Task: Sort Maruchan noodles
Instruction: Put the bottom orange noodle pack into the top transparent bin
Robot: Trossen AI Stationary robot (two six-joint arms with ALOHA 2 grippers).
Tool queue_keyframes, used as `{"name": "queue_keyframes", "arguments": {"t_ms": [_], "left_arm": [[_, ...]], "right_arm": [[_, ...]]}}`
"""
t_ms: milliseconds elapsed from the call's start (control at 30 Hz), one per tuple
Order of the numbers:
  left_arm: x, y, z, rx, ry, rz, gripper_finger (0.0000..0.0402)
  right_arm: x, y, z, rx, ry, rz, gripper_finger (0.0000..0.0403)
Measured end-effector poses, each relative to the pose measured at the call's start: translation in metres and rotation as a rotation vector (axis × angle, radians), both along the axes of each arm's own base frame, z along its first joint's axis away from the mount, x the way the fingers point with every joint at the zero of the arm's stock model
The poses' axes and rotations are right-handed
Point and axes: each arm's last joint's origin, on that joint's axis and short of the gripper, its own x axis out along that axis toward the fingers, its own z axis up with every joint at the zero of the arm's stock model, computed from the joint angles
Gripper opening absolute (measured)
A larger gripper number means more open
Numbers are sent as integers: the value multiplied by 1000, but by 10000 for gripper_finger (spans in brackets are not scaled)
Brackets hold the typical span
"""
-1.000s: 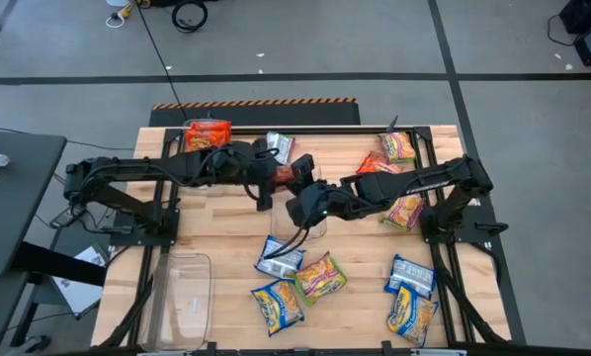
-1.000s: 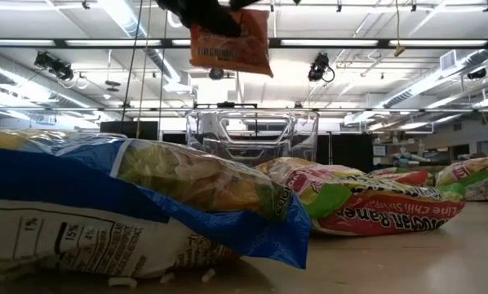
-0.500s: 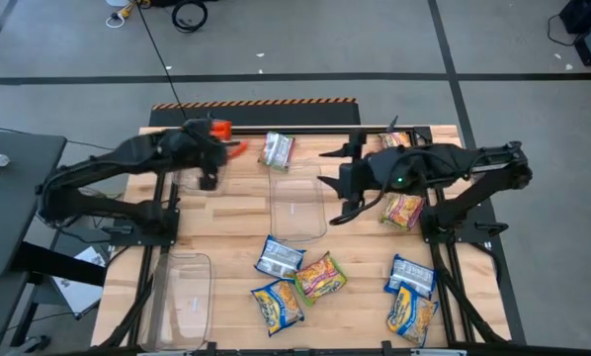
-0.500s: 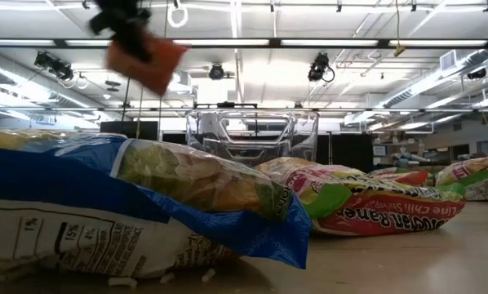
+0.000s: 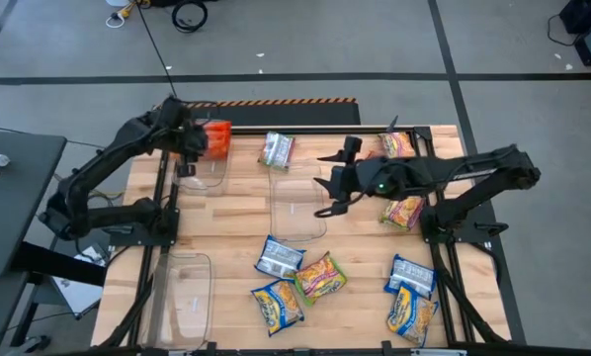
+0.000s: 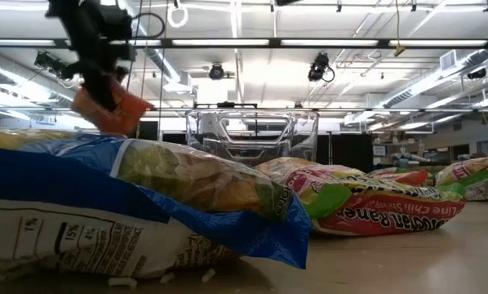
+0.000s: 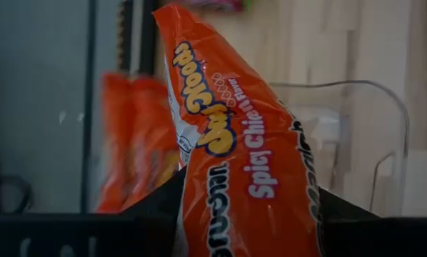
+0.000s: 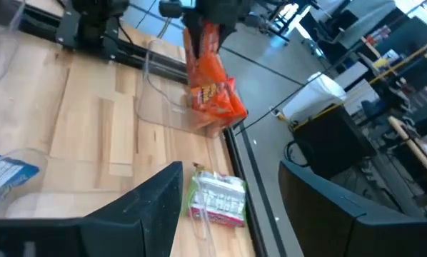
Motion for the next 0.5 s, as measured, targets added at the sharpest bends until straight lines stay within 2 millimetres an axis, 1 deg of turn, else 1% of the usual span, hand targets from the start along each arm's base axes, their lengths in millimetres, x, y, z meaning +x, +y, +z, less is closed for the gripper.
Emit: {"name": "queue_keyframes", "arguments": {"t_ms": [67, 167, 300, 367, 500], "left_arm": [[0, 6, -13, 34, -26, -16, 143], [1, 12, -27, 72, -64, -28, 143], [-2, 11, -49, 2, -31, -36, 143], [-2, 11, -60, -18, -12, -45, 143], [3, 15, -71, 0, -24, -47, 147]], "right_arm": [[3, -5, -8, 11, -13, -19, 235], [5, -14, -14, 53, -16, -41, 236], [6, -29, -16, 128, -40, -72, 236], [6, -37, -16, 137, -42, -84, 236], [5, -50, -16, 143, -52, -118, 239]]}}
